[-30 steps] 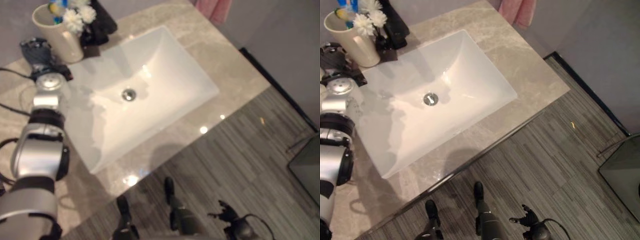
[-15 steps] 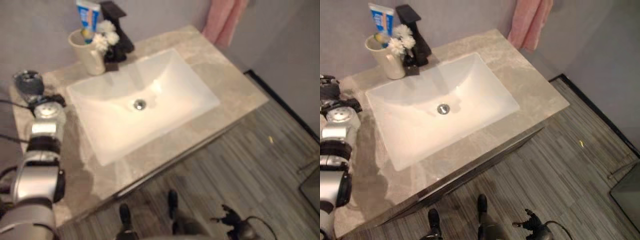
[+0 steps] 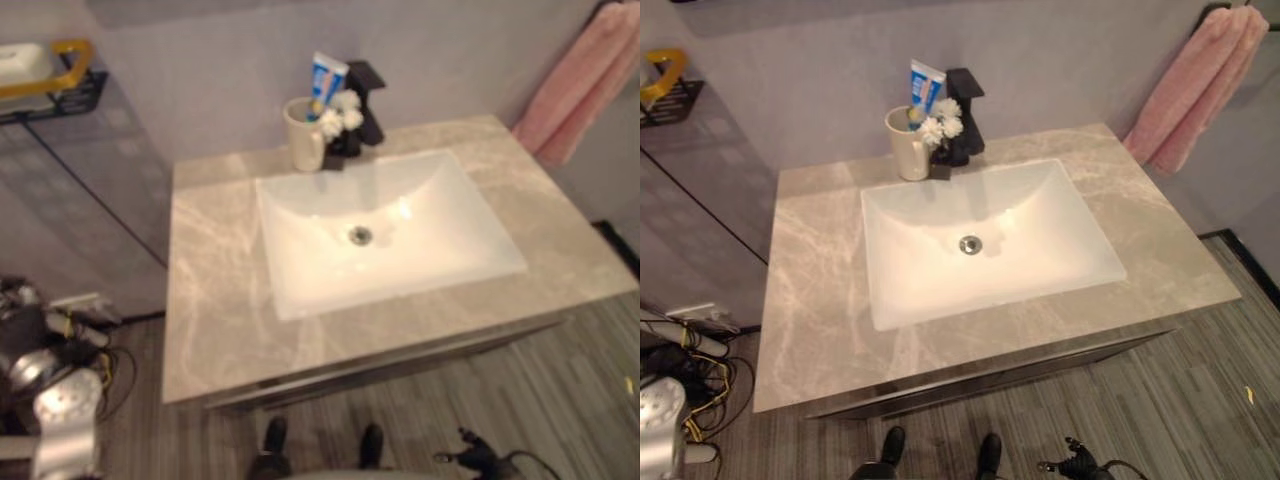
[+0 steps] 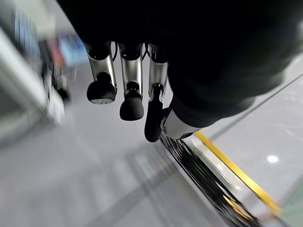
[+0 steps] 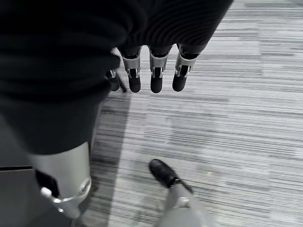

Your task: Put brush and paste in cup on sink, flatten towel.

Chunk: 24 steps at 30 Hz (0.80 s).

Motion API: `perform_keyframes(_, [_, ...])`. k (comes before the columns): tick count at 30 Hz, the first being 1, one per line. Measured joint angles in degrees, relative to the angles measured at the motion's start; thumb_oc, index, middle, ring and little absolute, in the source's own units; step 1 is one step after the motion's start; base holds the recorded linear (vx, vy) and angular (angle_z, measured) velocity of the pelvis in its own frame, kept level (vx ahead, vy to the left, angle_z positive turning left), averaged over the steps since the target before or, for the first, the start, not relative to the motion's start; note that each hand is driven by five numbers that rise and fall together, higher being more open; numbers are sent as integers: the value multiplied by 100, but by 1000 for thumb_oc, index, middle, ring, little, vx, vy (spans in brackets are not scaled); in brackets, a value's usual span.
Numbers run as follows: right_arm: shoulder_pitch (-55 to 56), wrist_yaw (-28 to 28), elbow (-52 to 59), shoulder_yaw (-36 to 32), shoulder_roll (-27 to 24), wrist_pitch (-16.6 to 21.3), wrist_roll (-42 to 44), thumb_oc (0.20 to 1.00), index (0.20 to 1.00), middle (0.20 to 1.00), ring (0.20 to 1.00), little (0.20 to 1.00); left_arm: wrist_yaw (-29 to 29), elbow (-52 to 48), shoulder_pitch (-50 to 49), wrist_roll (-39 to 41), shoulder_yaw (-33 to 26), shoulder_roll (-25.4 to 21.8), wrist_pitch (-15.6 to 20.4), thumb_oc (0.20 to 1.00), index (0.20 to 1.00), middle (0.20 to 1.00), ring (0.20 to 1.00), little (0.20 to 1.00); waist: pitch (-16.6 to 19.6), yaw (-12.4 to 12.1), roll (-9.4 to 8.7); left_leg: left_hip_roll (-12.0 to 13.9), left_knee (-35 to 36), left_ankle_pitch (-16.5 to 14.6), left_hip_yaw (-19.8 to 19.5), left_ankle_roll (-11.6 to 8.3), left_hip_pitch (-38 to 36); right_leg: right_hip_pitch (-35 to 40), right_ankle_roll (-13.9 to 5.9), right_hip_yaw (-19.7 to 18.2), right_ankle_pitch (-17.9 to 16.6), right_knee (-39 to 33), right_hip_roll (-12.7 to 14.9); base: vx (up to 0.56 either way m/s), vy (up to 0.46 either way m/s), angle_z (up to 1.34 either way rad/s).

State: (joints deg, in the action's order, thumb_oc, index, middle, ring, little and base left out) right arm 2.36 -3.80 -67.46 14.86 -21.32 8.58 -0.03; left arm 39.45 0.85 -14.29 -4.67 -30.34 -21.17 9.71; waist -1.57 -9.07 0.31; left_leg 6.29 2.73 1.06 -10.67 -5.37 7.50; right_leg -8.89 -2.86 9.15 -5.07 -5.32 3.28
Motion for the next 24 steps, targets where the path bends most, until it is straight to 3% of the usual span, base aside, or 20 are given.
perform_keyframes(2, [7, 36, -88, -23, 34, 44, 0, 1000, 1000, 1000, 1000, 1000, 112, 130, -110, -37, -91, 126, 2, 200, 200, 200, 200, 200, 10, -79, 12, -54, 7, -80, -133, -46, -147, 124, -66, -25, 17, 0, 57, 23, 85, -14])
perform_keyframes(9, [230, 71, -139, -136, 262, 33, 0, 1000, 1000, 1000, 1000, 1000, 182, 1461, -207, -136, -77, 271, 69, 200, 200, 200, 200, 200, 151, -67, -196, -222, 16, -150, -185, 4, -367, 357, -185, -15, 23, -1, 222, 0, 80, 3])
perform_keyframes(10, [298, 79, -138, -135, 332, 31, 1, 1000, 1000, 1000, 1000, 1000, 144, 1885, -285, -70, 77, 357, -51, 840, 840, 840, 840, 840, 172, -65, -229, -232, 25, -167, -181, 23, -457, 452, -207, -15, 44, -1, 234, -19, 88, 2])
perform_keyframes(11, [323, 87, -126, -135, 352, 30, 2, 1000, 1000, 1000, 1000, 1000, 128, 2111, -354, -88, 233, 345, -49, 1000, 1000, 1000, 1000, 1000, 171, -64, -237, -240, 24, -169, -190, 25, -483, 484, -206, -10, 45, -1, 238, -24, 99, 3])
perform_keyframes(13, [333, 95, -122, -154, 347, 30, 3, 1000, 1000, 1000, 1000, 1000, 18, 2692, -442, -194, 683, 194, -149, 1000, 1000, 1000, 1000, 1000, 176, -63, -249, -253, 24, -173, -169, 34, -539, 520, -210, -32, 48, -2, 254, -16, 83, -2])
perform_keyframes(15, [384, 93, -133, -244, 355, 24, 5, 1000, 1000, 1000, 1000, 1000, -224, 3242, -518, -198, 1083, 360, -224, 1000, 1000, 1000, 1000, 1000, 186, -45, -260, -301, 18, -184, -174, 54, -641, 627, -216, -31, 61, -2, 297, -31, 106, -1])
perform_keyframes(20, [402, 89, -128, -272, 404, -19, 4, 1000, 1000, 1000, 1000, 1000, -654, 4232, -543, -86, 1617, 505, -320, 1000, 1000, 1000, 1000, 1000, 243, 0, -283, -352, 5, -224, -18, 113, -800, 689, -203, -225, 54, -1, 334, -75, 125, -17])
perform_keyframes(21, [361, 85, -125, -263, 390, -30, 0, 1000, 1000, 1000, 1000, 1000, -856, 4680, -504, -55, 1901, 514, -378, 1000, 1000, 1000, 1000, 1000, 255, 87, -275, -398, -22, -247, 49, 151, -840, 684, -187, -358, -16, -1, 355, -59, 78, -58])
perform_keyframes(22, [219, 79, -199, -237, 352, -59, -5, 1000, 1000, 1000, 1000, 1000, -1299, 5447, -428, -73, 2641, 429, -508, 1000, 1000, 1000, 1000, 1000, 272, 124, -210, -442, -1, -303, 203, 183, -918, 647, -222, -532, -6, -1, 380, -84, 117, -71])
perform_keyframes(23, [119, 71, -208, -197, 338, -92, -16, 1000, 1000, 1000, 1000, 1000, -1535, 5785, -368, -70, 2833, 531, -559, 1000, 1000, 1000, 1000, 1000, 290, 224, -185, -494, -5, -335, 260, 217, -957, 619, -203, -680, -21, -1, 395, -88, 138, -93])
perform_keyframes(24, [46, 63, -217, -74, 329, -139, -96, 1000, 1000, 1000, 1000, 1000, -1934, 6609, -186, -85, 3422, 684, -648, 1000, 1000, 1000, 1000, 1000, 335, 429, -133, -574, -12, -362, 379, 260, -1002, 541, -199, -972, -54, 0, 411, -59, 99, -83])
